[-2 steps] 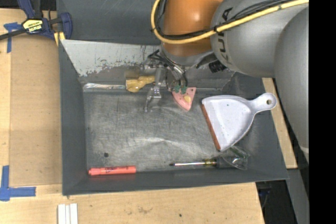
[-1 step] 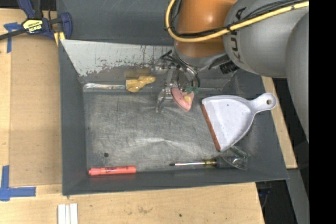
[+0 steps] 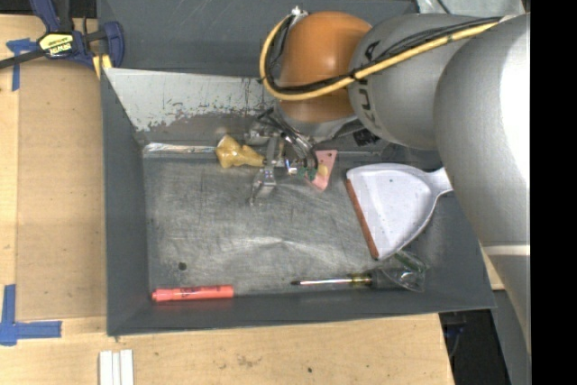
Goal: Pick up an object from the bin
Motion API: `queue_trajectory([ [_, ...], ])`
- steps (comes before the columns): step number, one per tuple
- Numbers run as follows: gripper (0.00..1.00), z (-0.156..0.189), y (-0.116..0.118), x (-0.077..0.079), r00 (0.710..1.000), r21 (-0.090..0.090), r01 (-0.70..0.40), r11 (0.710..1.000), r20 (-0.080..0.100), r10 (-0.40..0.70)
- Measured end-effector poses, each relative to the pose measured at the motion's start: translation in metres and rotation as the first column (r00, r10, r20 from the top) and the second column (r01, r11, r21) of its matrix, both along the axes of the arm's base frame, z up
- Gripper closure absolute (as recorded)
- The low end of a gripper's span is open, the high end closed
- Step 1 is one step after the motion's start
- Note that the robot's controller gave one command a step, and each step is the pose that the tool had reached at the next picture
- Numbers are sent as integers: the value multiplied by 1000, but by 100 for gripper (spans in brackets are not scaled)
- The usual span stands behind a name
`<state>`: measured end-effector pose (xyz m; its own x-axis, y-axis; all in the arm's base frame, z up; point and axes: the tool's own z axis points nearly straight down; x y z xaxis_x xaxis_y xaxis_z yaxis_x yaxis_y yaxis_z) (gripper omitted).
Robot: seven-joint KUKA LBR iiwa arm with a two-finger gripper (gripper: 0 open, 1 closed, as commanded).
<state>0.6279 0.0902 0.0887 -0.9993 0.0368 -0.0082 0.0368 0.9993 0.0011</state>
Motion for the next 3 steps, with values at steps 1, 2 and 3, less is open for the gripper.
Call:
queue_trajectory([
  [1,100,-12,-21,4,970,9,244,970,11,-244],
  [2,100,-12,-21,4,969,9,245,969,11,-245],
  [3,100,39,-21,6,970,2,244,970,-2,-244],
])
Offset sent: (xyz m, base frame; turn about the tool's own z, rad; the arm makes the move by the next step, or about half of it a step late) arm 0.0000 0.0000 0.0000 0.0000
